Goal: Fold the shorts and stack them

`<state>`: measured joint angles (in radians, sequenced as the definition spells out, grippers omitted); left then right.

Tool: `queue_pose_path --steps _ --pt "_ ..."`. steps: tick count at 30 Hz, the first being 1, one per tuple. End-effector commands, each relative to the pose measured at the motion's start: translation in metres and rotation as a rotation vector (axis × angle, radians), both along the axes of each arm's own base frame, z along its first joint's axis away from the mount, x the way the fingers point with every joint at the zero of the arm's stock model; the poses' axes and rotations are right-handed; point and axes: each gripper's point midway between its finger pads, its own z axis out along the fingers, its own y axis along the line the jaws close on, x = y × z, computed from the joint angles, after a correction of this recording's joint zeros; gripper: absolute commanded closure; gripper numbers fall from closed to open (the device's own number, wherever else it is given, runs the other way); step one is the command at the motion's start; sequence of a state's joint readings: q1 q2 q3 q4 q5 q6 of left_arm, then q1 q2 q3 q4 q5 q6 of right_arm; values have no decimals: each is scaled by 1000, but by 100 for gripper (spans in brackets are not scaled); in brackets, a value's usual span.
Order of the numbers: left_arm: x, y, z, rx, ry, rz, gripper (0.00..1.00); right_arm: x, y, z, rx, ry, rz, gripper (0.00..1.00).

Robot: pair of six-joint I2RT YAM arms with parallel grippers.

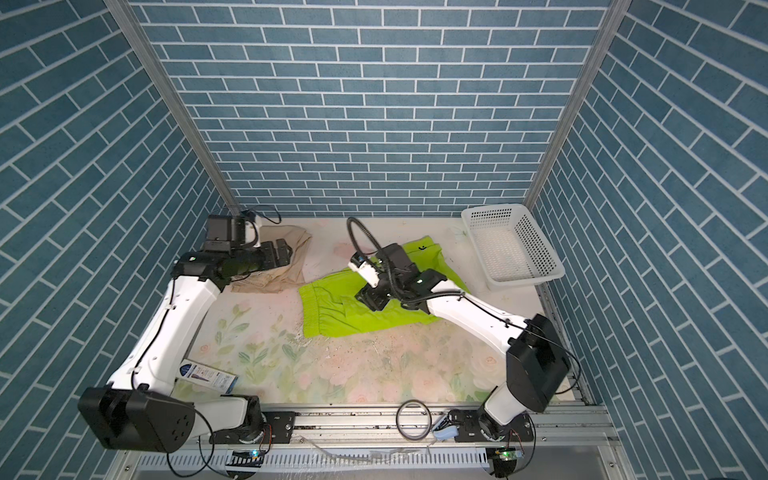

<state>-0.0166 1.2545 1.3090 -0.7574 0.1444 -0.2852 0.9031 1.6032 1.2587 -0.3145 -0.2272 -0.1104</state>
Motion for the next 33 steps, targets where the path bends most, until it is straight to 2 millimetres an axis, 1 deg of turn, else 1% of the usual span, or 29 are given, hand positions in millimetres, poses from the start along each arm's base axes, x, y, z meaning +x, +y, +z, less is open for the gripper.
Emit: queue_pose_path --steps 1,2,3,6,10,14,19,24,27,30,31,33 --pt "-45 24 -42 -26 191 77 0 -23 38 -17 -76 -114 156 37" --pt "-51 32 -45 -32 200 99 0 -33 49 -25 -94 -125 192 36" --pt "-56 36 -49 -44 209 116 0 -38 56 -32 -115 -139 212 36" --pt "-68 46 -64 -104 238 152 0 -56 76 -54 -172 -173 283 34" --pt "-73 51 -85 -165 261 187 0 -63 98 -80 -266 -280 318 30" --pt "-73 48 -97 -208 260 200 0 -53 113 -100 -337 -383 302 29" --pt "-73 44 -112 -248 279 215 0 -39 122 -116 -381 -463 276 28" --pt "-75 42 -121 -285 287 239 0 -30 125 -129 -402 -494 247 29" --pt "-76 37 -122 -320 272 242 0 -27 127 -135 -402 -497 235 33" --pt "-80 36 -127 -327 272 253 0 -26 128 -140 -395 -492 227 41" --pt "-82 36 -130 -325 275 257 0 -26 128 -140 -382 -483 225 46" --pt "-86 34 -133 -330 281 255 0 -28 128 -139 -351 -441 228 52"
